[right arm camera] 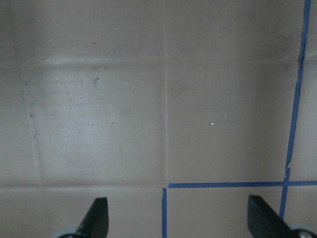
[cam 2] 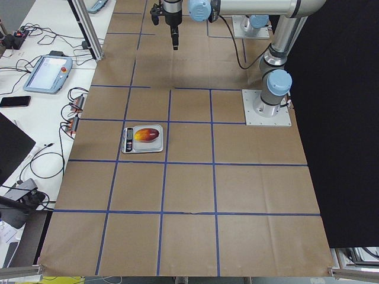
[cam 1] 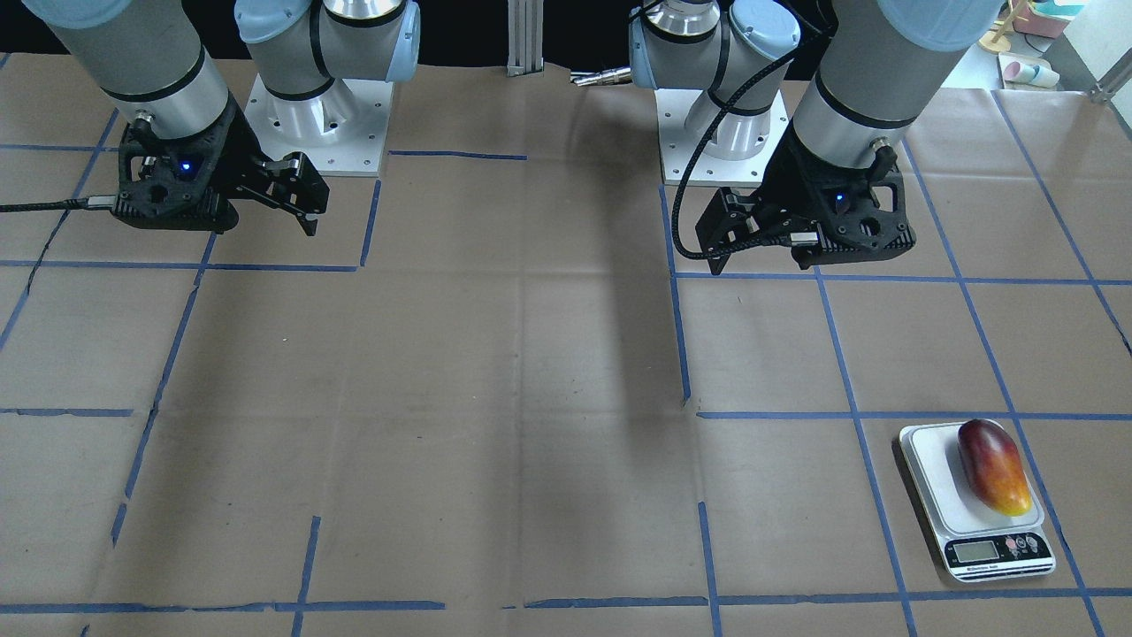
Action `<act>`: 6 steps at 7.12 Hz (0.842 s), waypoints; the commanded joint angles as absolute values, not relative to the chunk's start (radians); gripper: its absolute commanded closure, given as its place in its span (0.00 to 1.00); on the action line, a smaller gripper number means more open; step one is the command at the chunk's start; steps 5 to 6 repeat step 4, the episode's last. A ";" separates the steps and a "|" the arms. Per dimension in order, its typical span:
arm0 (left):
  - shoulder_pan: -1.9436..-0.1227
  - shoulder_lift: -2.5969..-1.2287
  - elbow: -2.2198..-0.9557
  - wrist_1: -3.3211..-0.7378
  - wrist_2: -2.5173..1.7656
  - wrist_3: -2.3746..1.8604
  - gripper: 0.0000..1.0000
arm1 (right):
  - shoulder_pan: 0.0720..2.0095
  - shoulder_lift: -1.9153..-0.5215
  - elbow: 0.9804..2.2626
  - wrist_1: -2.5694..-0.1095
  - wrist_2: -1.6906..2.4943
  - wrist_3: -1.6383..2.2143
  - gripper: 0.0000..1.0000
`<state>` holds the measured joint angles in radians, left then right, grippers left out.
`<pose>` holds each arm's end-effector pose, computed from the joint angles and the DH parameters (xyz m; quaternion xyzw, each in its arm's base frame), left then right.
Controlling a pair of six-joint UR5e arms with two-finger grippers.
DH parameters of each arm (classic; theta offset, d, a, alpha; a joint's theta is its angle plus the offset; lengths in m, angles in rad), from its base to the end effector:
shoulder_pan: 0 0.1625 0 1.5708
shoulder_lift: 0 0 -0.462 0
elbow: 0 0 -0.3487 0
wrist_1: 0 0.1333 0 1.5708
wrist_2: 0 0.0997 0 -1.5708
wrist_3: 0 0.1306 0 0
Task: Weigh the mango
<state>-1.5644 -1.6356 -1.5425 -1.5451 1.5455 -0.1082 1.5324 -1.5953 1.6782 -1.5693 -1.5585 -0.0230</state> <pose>-0.1336 -0.4775 0.4792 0.0573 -0.9983 -0.0060 0.0124 0.1185 -0.4294 0.4570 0.0080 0.9991 0.0420 0.0074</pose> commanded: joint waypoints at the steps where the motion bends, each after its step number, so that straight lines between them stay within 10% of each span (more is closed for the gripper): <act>1: -1.565 -1.637 -1.534 -1.546 1.554 -0.130 0.00 | 1.532 -1.595 1.678 -1.569 -1.559 -0.023 0.00; 6: -1.565 -1.637 -1.526 -1.545 1.554 -0.133 0.00 | 1.532 -1.595 1.678 -1.569 -1.559 -0.023 0.00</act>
